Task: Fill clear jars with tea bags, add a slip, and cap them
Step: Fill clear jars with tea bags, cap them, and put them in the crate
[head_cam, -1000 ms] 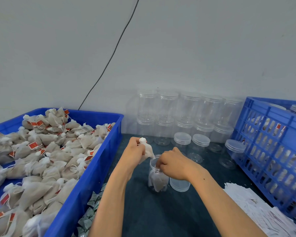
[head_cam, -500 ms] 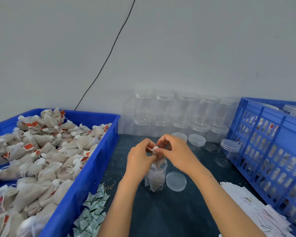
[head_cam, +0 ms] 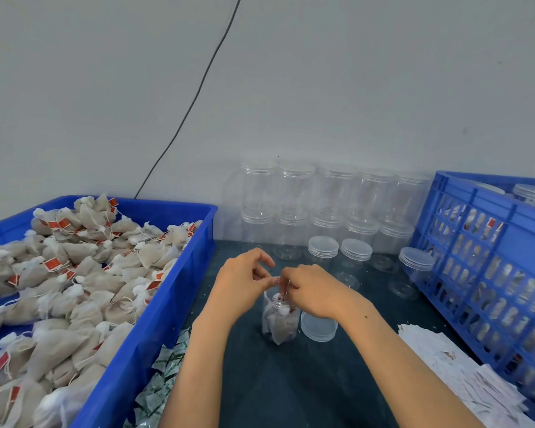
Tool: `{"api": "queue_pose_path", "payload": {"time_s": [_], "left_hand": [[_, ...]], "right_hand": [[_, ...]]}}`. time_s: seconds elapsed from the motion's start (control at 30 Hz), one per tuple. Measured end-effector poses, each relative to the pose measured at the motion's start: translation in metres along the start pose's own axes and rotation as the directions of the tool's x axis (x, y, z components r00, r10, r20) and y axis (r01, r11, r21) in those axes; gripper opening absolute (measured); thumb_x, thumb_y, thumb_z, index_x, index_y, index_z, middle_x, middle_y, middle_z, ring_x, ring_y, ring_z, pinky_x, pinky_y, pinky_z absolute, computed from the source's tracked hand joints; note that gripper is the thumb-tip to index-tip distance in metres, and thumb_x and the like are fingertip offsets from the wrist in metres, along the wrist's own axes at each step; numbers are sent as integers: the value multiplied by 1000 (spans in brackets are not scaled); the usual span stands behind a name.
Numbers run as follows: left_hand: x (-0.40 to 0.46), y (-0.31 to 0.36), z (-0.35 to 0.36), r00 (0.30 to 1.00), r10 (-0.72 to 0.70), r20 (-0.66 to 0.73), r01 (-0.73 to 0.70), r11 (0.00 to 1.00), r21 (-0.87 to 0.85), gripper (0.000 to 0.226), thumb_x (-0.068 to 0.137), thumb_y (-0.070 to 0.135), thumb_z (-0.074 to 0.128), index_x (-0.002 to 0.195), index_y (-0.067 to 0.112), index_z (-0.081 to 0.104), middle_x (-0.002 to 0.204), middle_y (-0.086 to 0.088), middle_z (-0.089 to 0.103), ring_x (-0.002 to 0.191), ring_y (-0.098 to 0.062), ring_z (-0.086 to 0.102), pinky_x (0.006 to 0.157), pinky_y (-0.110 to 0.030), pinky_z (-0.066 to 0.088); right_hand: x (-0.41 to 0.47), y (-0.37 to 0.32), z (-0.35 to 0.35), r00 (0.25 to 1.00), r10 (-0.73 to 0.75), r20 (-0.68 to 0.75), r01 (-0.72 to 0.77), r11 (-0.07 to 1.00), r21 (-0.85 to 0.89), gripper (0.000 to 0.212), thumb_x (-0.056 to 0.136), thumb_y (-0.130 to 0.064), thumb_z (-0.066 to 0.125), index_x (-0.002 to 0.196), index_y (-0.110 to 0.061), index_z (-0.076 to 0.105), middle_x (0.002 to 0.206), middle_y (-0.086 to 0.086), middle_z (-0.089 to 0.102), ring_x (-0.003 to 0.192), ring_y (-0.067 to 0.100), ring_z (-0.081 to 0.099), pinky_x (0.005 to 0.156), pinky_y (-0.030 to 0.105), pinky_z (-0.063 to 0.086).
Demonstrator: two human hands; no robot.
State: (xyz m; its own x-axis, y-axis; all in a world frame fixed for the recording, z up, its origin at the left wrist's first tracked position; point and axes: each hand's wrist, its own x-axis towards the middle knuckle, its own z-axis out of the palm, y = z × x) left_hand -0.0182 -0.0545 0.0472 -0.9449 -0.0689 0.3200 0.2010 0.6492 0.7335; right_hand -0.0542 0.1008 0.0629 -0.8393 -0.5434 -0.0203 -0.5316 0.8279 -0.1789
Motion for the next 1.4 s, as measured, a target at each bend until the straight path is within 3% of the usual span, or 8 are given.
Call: {"api": "queue_pose_path", "payload": {"time_s": [0.1,0.27,0.43,0.77,0.93,1.1,1.23,1.4], "left_hand": [[0,1,1,1000,2,-3,-2,1000,7,21,80,22,78,95,22,63,73,9,69,70,-1,63,71,-18,49],[1,2,5,999,-1,-46,2,1000,21,12,89,14,65,98,21,63,80,11,71,78,-1,65,80,-24,53],[4,-4,0,997,-34,-73,36,999,23,15,95,13,54,98,27,60,82,16,70,77,-2,60,68,-22,46],[-12,-26,-18,980,-201,-10,201,979,33,22,96,9,50,89,28,58,87,11,69,79,-9,63,64,-21,49],[-32,-33,-26,966,-251,53,247,966,74,18,94,8,56,87,25,58,88,5,67,79,-7,62,65,-16,43],[-63,-46,-33,948,-312,56,290,926,242,18,91,1,53,98,15,62,99,2,65,92,-14,61,77,-26,51],[-82,-52,-34,924,-374,79,292,824,485,28,90,6,60,116,14,61,118,-5,59,108,-22,57,90,-31,47],[-92,-51,-28,922,-385,27,285,727,625,29,87,11,67,115,11,60,116,-7,61,106,-24,58,83,-31,45]], "right_hand": [[-3,0,-5,1000,-11,-1,11,998,65,24,88,-14,44,108,-21,56,109,9,66,103,28,54,88,39,43],[-11,1,-13,970,-77,-231,114,982,151,36,86,-4,39,98,-24,66,99,1,69,98,20,55,86,39,47],[-14,-10,-12,996,-81,-39,75,988,-137,51,87,-3,41,118,-33,67,96,3,57,106,24,41,75,30,22],[-4,-25,-16,987,22,160,18,970,-242,41,88,-5,43,119,-17,66,118,16,60,115,31,46,81,35,27],[-15,-22,-17,998,24,-55,-26,999,-47,45,86,-1,44,116,-24,68,124,4,63,118,25,48,96,37,38],[-32,-36,1,912,17,-411,103,958,269,45,83,3,40,105,-25,67,109,-7,63,105,14,50,86,32,43],[-47,-46,21,878,117,-464,189,804,563,46,81,7,38,87,-26,69,98,-10,66,95,8,57,82,29,45],[-56,-32,31,846,303,-440,164,636,754,49,75,15,38,75,-23,69,80,-9,68,68,-4,57,69,13,42]]}}
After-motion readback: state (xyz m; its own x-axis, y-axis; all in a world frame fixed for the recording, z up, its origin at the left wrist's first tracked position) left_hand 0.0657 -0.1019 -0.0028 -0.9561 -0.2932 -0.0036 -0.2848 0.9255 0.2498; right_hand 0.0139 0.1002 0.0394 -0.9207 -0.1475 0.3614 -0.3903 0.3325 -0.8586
